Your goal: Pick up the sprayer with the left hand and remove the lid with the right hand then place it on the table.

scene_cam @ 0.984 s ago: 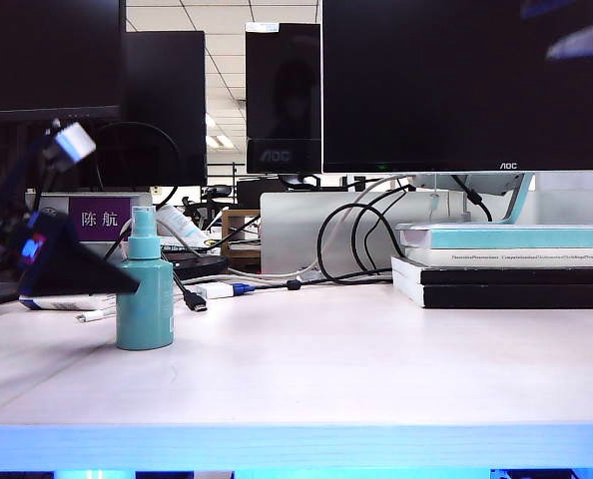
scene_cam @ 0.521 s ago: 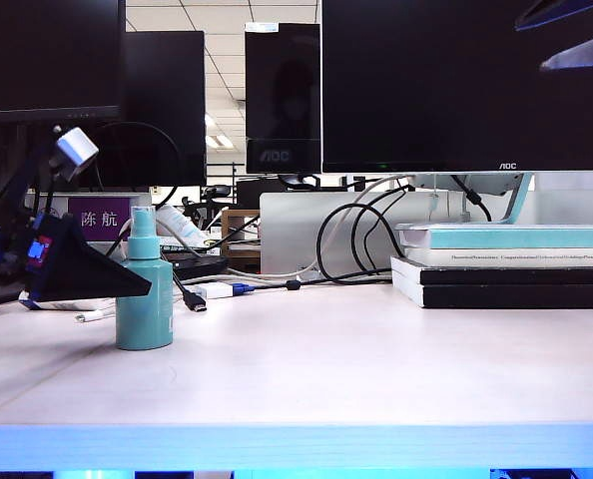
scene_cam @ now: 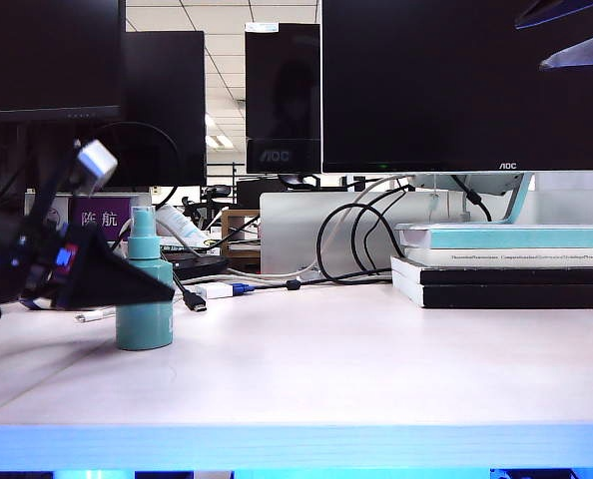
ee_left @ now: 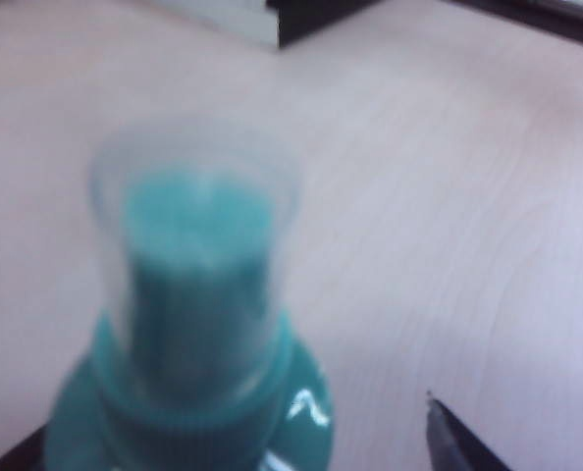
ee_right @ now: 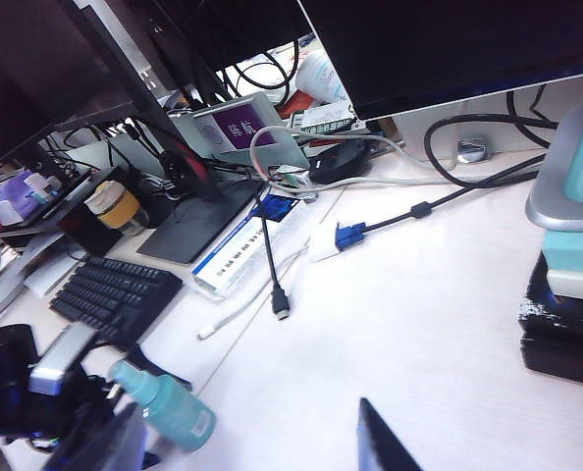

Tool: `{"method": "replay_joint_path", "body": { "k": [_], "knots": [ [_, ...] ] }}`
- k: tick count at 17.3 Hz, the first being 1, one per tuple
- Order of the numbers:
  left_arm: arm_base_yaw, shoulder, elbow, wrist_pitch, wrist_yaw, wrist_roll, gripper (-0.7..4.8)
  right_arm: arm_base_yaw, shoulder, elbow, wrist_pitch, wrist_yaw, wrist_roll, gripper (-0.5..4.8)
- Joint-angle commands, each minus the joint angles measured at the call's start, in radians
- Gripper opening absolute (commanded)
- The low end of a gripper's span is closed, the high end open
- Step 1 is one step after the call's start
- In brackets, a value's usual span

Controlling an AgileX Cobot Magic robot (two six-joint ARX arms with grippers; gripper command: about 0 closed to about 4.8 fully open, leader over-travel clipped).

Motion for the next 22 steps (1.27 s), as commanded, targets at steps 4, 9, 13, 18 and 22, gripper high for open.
{"method": "replay_joint_path", "body": {
  "k": [4,9,13,18,22],
  "knots": [
    [-0.007,-0.002,0.008,0.017,-0.039,-0.026,1.89,0.0,-0.002,0.005,0.013,-0.023,-0.003,2.75],
    [-0.026,-0.005,0.062,0.024,0.169,-0.278,0.5,0.0,-0.002,0.005,0.014,-0.074,-0.003,2.75],
    [-0.151,-0.005,0.156,0.02,0.266,-0.499,0.48,0.017,-0.002,0.005,0.013,-0.216,-0.003,2.74],
    [-0.362,-0.005,0.301,-0.008,0.35,-0.704,0.48,0.083,-0.002,0.005,0.013,-0.367,0.005,2.74],
    [-0.44,-0.005,0.425,-0.094,0.395,-0.845,0.48,0.146,-0.002,0.005,0.007,-0.473,0.032,2.75]
  ]
}}
